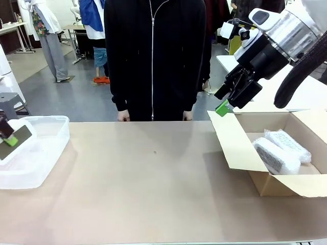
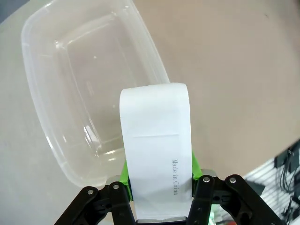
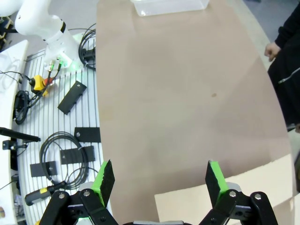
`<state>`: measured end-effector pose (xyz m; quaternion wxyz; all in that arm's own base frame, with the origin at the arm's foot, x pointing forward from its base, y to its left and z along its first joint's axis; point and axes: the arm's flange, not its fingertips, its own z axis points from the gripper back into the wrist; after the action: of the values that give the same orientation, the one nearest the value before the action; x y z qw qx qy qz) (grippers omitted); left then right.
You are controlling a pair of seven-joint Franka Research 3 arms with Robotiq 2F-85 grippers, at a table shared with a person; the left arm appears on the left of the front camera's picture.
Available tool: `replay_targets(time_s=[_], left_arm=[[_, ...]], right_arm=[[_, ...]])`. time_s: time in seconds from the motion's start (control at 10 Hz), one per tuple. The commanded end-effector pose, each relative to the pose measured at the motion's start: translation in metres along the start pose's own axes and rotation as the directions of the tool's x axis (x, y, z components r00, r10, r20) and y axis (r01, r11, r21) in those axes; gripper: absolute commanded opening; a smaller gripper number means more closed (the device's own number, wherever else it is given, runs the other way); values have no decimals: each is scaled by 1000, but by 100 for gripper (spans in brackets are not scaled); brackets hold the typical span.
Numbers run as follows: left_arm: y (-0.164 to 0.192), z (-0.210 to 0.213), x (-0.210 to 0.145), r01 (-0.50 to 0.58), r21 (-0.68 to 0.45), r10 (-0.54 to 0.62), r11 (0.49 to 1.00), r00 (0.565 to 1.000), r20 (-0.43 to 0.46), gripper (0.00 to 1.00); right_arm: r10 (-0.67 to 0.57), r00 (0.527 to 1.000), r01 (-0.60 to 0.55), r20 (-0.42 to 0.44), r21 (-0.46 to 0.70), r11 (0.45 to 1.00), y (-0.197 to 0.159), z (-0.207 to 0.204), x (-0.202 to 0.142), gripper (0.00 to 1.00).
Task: Separate and place wrapped and unwrapped clocks.
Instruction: If the picked Digital clock is wrapped, place it in the Package Box ; if not, place it in the Organizing box.
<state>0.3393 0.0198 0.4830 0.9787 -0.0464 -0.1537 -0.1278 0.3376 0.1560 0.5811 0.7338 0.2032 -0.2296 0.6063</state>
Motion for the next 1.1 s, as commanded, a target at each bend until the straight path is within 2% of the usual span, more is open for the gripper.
replay_targets(time_s=[0.0,0.1,0.2,1.0], left_arm=[[2,-10,15,-81,69,80,994,997,18,51],[-8,-2,11,-7,13,6,1000,999,43,51],[-1,-11,8,-40,20,39,999,999,9,51],[-1,-11,8,-40,20,39,999,999,9,51]], right_arm=[[-10,1000,10,-9,6,1000,0,2,1,100],[-10,1000,10,-9,6,1000,0,2,1,100],[-10,1000,10,-9,6,1000,0,2,1,100],[-10,1000,10,-9,6,1000,0,2,1,100]])
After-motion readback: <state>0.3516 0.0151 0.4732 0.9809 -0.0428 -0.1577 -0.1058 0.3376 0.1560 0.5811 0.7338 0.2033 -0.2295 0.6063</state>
